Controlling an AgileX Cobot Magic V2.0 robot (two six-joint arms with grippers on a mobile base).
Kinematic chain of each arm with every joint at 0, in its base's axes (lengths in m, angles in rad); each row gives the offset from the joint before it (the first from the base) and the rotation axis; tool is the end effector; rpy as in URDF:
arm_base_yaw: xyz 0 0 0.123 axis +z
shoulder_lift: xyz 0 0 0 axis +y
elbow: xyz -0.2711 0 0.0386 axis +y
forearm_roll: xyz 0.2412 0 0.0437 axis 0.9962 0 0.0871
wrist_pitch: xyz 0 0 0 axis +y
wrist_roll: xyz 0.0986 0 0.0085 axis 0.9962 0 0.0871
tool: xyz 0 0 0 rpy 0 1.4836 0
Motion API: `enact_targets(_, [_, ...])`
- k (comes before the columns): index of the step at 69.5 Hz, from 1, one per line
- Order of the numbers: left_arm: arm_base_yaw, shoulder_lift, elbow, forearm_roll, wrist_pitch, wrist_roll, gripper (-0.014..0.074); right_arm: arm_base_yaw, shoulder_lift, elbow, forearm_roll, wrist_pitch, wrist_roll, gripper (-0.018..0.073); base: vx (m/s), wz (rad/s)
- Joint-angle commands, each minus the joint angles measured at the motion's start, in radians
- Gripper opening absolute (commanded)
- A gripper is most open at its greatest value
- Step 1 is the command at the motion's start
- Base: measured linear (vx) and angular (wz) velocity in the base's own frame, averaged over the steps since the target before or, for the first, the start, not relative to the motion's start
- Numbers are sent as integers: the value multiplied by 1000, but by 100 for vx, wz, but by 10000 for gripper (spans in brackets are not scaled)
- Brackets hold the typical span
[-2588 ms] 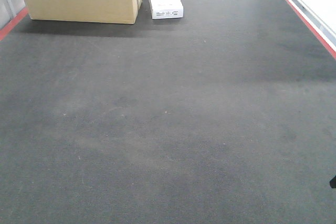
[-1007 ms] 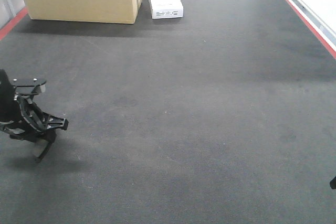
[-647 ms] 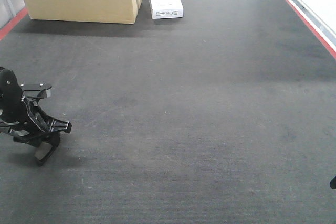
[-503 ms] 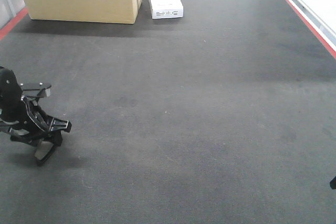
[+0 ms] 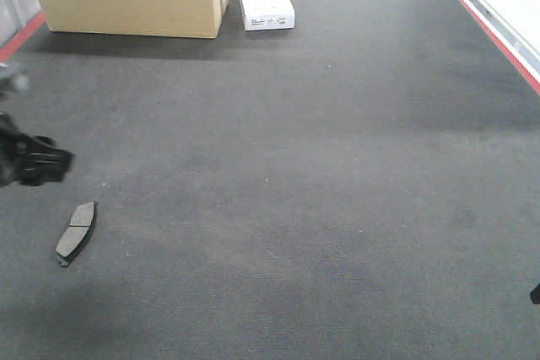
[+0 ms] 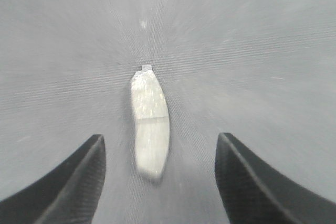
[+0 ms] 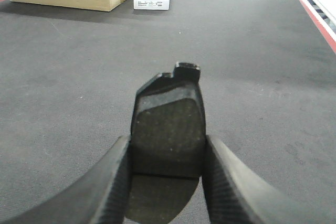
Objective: Move and align brake pads A on conveyor
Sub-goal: 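Open the left gripper to release the pad and lift away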
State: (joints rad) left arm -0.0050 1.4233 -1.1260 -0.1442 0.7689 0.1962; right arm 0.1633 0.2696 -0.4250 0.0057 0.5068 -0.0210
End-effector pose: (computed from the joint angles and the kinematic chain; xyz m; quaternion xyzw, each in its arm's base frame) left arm 0.2970 -0.0114 0.2865 0.0611 0.9527 -0.0350 0.2955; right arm 0.0749 0.0126 0.2870 -0.0719 0.7908 0.0458 0.6061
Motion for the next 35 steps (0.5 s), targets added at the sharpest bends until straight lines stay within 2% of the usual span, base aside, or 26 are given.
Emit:
enact_targets(1, [-5, -189, 75, -16, -130, 5, 449, -1, 9, -31, -6, -93, -8, -7, 0, 0])
enact_targets(35, [-4, -873, 617, -16, -502, 2, 449, -1, 9, -31, -6, -95, -8, -7, 0, 0])
